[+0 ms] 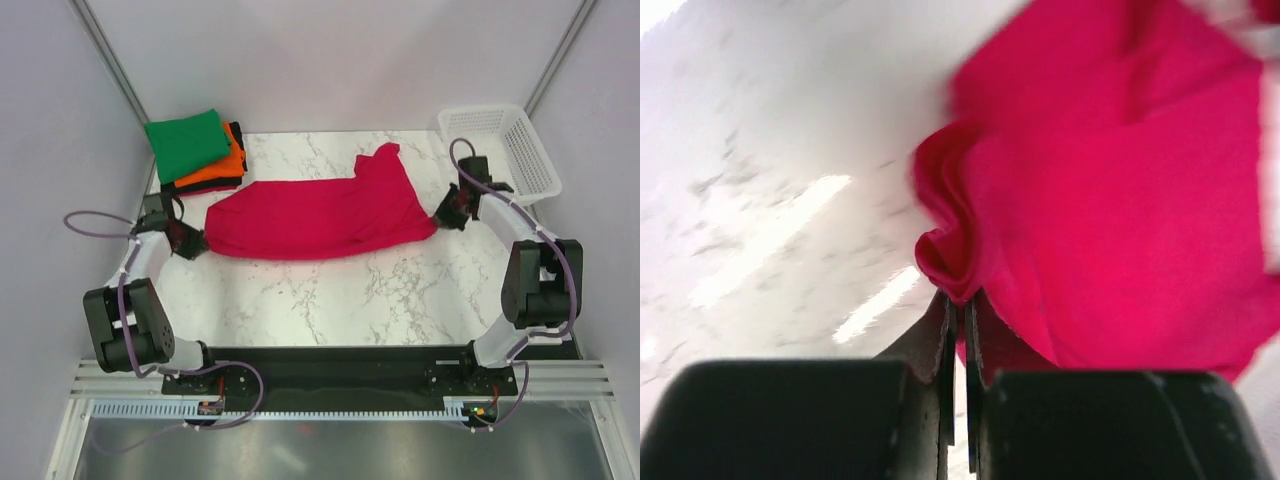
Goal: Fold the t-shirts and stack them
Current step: Fold the tshirt
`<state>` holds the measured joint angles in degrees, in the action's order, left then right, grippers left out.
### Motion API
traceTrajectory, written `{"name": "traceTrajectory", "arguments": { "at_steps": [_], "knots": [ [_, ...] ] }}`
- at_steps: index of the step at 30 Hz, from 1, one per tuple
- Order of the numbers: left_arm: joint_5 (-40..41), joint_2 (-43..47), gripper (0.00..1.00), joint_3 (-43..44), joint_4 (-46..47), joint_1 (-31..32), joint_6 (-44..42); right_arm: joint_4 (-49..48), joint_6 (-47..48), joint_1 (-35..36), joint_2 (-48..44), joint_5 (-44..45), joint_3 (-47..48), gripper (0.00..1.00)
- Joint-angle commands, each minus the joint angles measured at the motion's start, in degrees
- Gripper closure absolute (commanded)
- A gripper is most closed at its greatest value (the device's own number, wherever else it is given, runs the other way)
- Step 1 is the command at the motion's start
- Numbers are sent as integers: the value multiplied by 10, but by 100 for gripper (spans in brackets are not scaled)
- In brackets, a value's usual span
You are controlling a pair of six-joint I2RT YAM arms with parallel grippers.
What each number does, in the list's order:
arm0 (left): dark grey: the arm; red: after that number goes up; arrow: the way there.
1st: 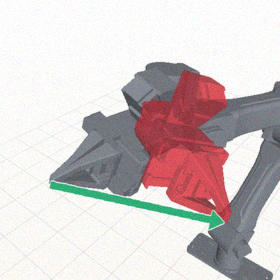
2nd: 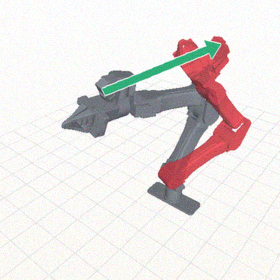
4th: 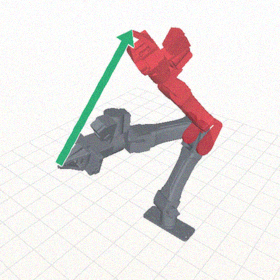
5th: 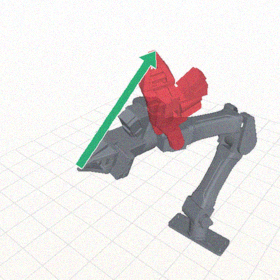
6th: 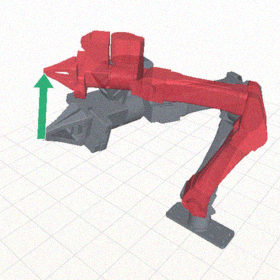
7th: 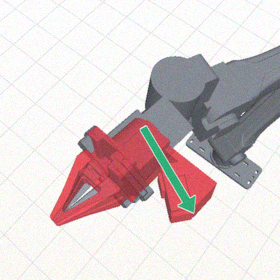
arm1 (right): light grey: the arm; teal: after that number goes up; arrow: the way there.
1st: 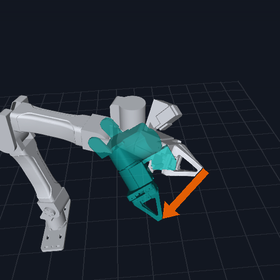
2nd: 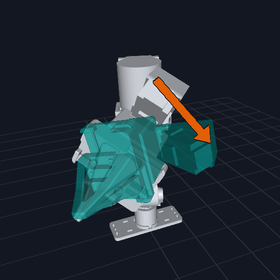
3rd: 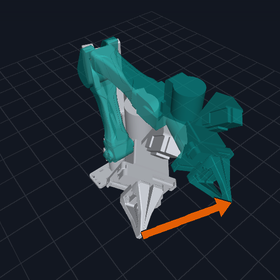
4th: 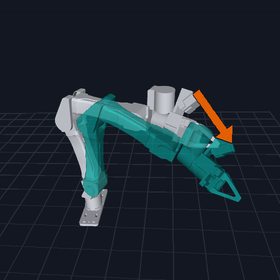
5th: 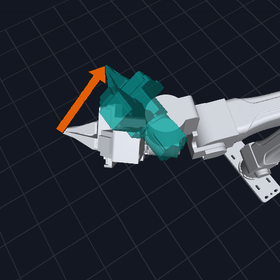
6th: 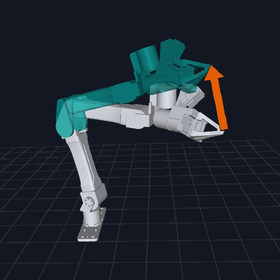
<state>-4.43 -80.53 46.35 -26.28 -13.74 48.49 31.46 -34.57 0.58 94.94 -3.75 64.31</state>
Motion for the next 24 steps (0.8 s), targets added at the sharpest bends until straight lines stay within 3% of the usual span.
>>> {"name": "traceTrajectory", "arguments": {
  "at_steps": [1,5,11,15,21,24],
  "knots": [
    [-3,32,98,155,-90,-9,-27,78,12,-3,-40,29,173,100],
    [26,113,98,187,-143,-44,-59,127,43,-3,-138,73,193,100],
    [-14,222,98,26,-151,-63,-47,110,54,-3,-265,55,-53,100],
    [-23,298,98,-101,-154,-67,-23,113,38,-2,-330,58,-150,100],
    [-19,371,92,-112,-197,-65,34,152,-20,-3,-403,58,-202,100],
    [-11,389,85,-115,-217,-65,45,172,-38,-2,-421,39,-201,87]
  ]
}}
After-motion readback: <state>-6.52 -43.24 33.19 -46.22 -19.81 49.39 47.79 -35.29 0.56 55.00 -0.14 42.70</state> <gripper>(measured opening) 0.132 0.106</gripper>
